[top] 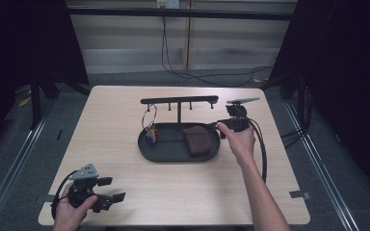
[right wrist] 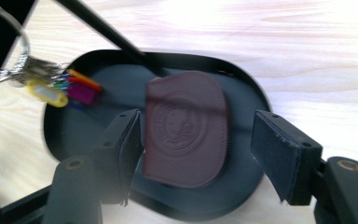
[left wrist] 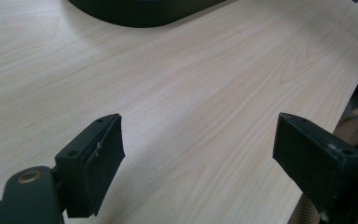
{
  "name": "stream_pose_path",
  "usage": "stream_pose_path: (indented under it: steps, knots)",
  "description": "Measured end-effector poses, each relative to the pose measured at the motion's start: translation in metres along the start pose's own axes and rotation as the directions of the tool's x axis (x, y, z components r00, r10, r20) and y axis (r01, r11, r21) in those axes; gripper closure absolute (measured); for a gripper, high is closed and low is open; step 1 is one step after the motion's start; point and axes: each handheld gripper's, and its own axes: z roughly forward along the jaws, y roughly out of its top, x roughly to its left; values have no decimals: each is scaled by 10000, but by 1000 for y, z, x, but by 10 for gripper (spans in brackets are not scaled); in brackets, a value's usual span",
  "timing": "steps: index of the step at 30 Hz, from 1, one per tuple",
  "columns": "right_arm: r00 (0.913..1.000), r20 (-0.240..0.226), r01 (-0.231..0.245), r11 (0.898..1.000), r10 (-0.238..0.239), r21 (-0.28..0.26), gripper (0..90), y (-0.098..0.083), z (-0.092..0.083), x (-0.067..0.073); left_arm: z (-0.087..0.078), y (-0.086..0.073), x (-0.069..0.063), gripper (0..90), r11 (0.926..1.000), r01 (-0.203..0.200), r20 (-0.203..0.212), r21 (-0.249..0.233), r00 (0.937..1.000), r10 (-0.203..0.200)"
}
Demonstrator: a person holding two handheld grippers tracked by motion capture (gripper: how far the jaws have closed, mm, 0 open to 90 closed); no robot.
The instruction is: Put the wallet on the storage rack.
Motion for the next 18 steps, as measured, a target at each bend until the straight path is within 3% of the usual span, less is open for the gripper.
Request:
stream_pose_path:
  steps: [4, 6, 9, 12, 15, 18]
  knots:
    - [10000, -33, 92, 9999, -92, 47, 319, -8, 0, -1, -1, 0, 2, 166, 9998, 213, 82, -51, 9997, -213]
    - [9988, 18, 499, 9987, -499, 27, 327, -14, 0, 0, -2, 0, 2, 166, 9998, 174, 25, -103, 9998, -174]
    - [9993, -42, 378, 9992, -379, -106, 322, -22, -3, -3, -2, 0, 0, 166, 9998, -31, -77, -191, 10000, 29]
    - [9984, -95, 546, 9981, -548, -271, 312, -32, -6, -5, -2, 0, 0, 170, 9998, -12, -88, -188, 10000, 11]
    - [9942, 312, 1043, 9941, -1033, -297, 294, -44, -7, -8, -3, 0, 1, 170, 9997, 20, -166, -231, 9999, -24]
    - [9956, 197, 923, 9946, -915, -478, 273, -55, -10, -12, -3, 0, 2, 170, 9998, 10, -215, -205, 9998, -15]
